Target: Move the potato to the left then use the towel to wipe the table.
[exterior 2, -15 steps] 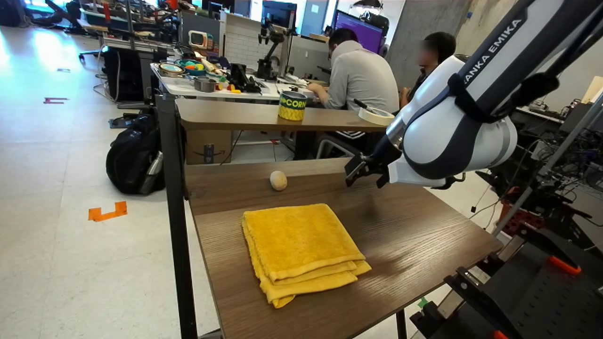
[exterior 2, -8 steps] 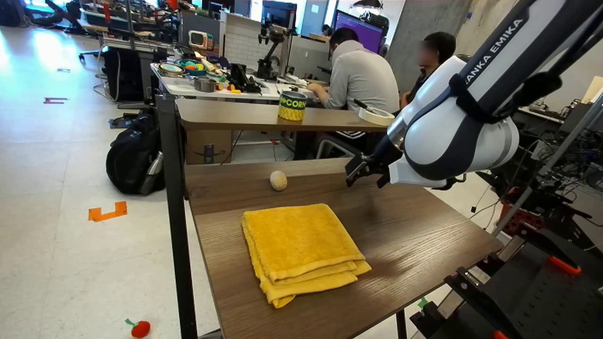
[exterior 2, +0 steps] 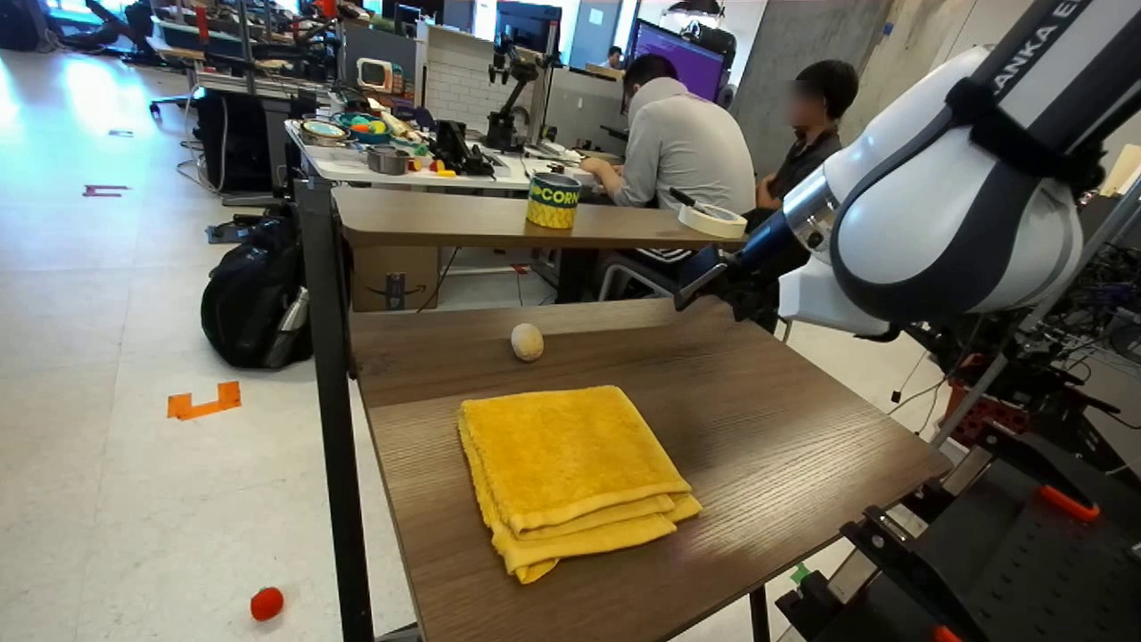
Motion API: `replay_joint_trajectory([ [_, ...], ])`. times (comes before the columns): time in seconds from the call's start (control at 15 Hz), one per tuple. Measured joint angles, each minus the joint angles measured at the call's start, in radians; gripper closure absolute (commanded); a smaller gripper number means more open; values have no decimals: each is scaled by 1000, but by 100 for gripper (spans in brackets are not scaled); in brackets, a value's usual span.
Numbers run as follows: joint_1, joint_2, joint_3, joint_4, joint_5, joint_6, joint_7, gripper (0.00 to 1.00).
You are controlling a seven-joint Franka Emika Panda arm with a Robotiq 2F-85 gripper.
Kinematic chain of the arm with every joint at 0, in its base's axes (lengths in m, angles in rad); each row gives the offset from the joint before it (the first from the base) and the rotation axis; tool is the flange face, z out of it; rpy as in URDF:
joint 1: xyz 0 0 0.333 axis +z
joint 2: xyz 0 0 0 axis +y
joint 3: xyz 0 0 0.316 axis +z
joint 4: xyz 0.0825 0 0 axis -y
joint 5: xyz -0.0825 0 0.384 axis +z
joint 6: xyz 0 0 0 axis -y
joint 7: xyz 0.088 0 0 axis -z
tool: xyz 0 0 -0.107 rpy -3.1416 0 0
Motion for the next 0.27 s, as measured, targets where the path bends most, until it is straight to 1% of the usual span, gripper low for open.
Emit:
replay_joint_trajectory([
  [0.27,-16,-40,13,-37,0,0,-5,0],
])
